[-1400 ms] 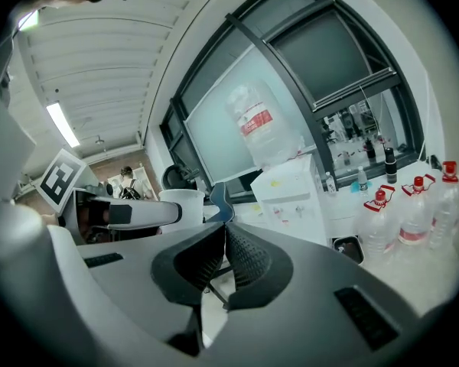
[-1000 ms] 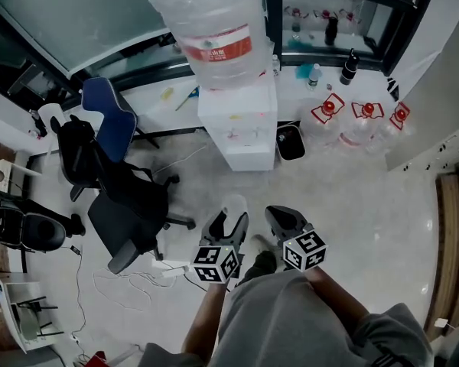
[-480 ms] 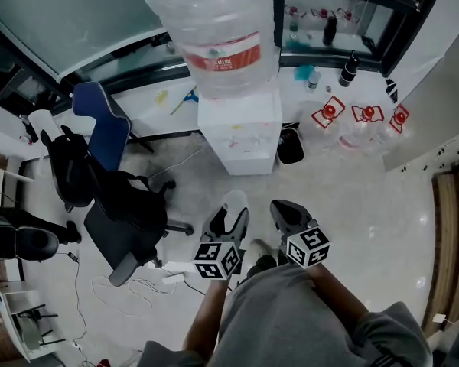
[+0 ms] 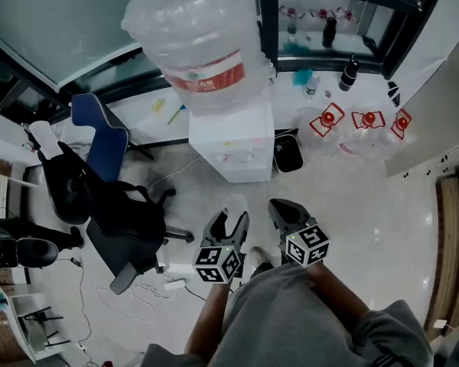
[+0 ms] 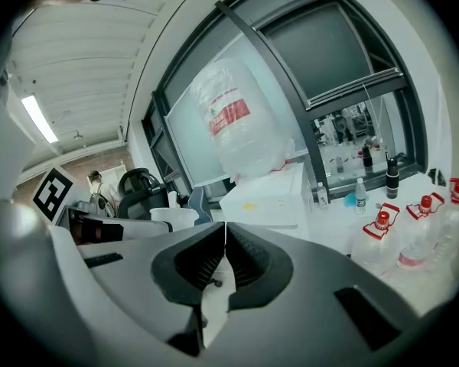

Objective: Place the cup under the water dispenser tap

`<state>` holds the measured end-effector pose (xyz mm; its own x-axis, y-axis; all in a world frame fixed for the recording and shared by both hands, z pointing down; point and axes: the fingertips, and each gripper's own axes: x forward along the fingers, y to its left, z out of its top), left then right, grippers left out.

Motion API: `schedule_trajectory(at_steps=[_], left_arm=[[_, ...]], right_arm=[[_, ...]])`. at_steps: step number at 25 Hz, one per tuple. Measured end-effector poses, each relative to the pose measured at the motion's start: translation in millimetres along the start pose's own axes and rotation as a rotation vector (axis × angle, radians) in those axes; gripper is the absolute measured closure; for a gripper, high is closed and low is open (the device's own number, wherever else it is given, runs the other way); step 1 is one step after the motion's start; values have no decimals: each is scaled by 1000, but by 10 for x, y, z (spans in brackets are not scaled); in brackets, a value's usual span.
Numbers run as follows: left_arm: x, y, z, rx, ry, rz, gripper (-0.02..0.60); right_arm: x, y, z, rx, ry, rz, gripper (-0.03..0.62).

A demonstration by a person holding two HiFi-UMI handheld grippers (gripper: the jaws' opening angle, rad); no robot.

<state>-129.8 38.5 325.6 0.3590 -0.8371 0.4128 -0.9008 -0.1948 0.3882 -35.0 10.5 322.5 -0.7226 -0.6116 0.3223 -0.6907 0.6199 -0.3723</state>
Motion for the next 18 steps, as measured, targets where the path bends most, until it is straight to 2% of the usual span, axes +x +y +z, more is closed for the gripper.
schedule_trajectory(at_steps=[8, 18], left_arm=[[544, -150, 131, 22, 7, 58, 341], [952, -37, 267, -5, -22, 196, 341]], right_arm=[[319, -440, 203, -1, 51, 104, 582], [662, -893, 281, 67, 116, 189, 582]])
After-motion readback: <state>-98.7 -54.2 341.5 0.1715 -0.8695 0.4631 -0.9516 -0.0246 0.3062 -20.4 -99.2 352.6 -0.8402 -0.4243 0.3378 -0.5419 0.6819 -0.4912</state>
